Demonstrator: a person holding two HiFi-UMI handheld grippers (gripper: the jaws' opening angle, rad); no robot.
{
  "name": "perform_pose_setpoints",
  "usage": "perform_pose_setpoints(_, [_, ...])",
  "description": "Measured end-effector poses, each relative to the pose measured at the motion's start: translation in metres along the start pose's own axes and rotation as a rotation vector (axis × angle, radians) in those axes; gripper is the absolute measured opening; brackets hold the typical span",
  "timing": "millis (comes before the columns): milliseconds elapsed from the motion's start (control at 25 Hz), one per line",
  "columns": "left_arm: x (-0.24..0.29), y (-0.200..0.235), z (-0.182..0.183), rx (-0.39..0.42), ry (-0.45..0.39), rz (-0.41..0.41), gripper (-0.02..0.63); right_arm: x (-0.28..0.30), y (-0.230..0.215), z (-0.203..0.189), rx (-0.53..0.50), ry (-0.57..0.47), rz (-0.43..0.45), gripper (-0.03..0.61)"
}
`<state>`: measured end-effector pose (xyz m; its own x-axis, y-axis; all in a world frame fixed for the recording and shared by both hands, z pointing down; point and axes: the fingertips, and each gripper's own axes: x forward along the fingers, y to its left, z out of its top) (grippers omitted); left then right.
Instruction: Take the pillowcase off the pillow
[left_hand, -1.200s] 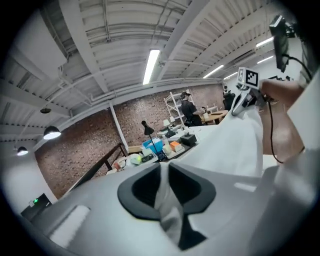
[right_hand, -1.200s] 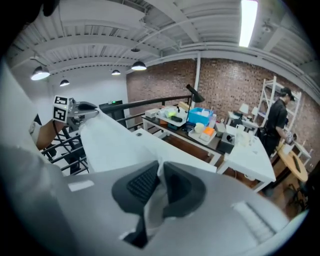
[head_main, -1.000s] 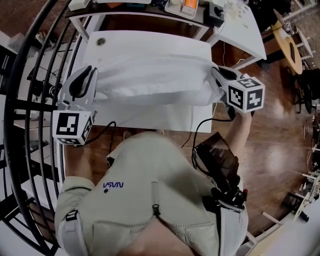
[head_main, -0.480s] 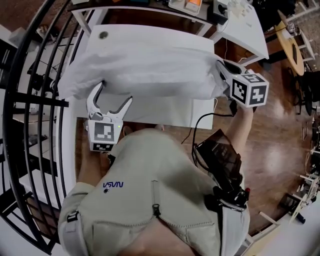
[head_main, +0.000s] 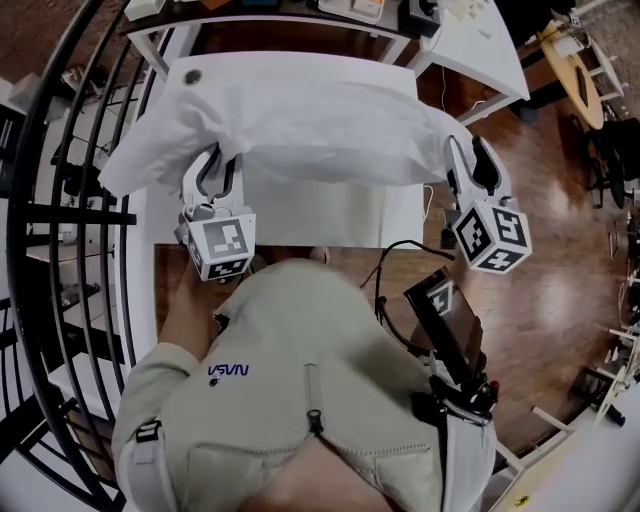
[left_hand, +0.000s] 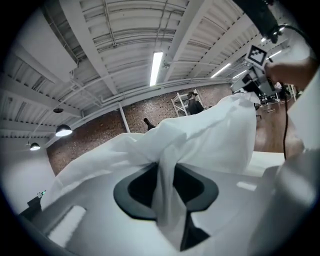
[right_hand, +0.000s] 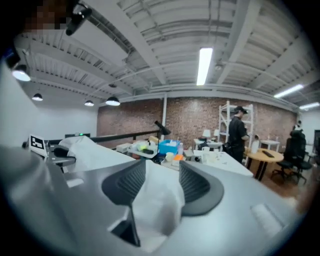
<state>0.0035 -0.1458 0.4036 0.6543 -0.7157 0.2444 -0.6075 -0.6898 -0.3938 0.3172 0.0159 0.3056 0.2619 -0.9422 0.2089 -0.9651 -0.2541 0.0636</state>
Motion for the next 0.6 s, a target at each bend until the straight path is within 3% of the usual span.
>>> perform_pose_setpoints(120, [0.005,0.004,0.008,0.0,-0.012,-0.013,0.103,-0.038,0.006,-0.031,0.063,-0.078,-0.056,0.199])
perform_pose_setpoints(200, [0.007,0.007,0.007,-0.02,-0.009,-0.02,0.103,-0.041,0.033,-0.07,0.061,-0.01,-0.002,0.219])
perform_pose_setpoints(320, [0.008,0.011,0.003,-0.048,-0.005,-0.022,0.103,-0.015,0.08,-0.128,0.06,0.134,0.107,0.297])
perform_pose_setpoints(440, [0.008,0.007,0.002,-0.049,-0.011,-0.03,0.1,0.018,0.098,-0.146,0.054,0.132,0.116,0.322])
perform_pose_setpoints(480, [0.008,0.005,0.002,-0.048,-0.015,-0.037,0.096,0.025,0.097,-0.145,0.046,0.116,0.092,0.312])
perform_pose_setpoints(520, [0.007,0.004,0.002,-0.049,-0.02,-0.046,0.09,0.029,0.094,-0.143,0.034,0.103,0.067,0.246])
perform_pose_setpoints(600, [0.005,0.003,0.003,-0.06,-0.033,-0.061,0.066,0.03,0.091,-0.135,0.012,0.082,0.044,0.05])
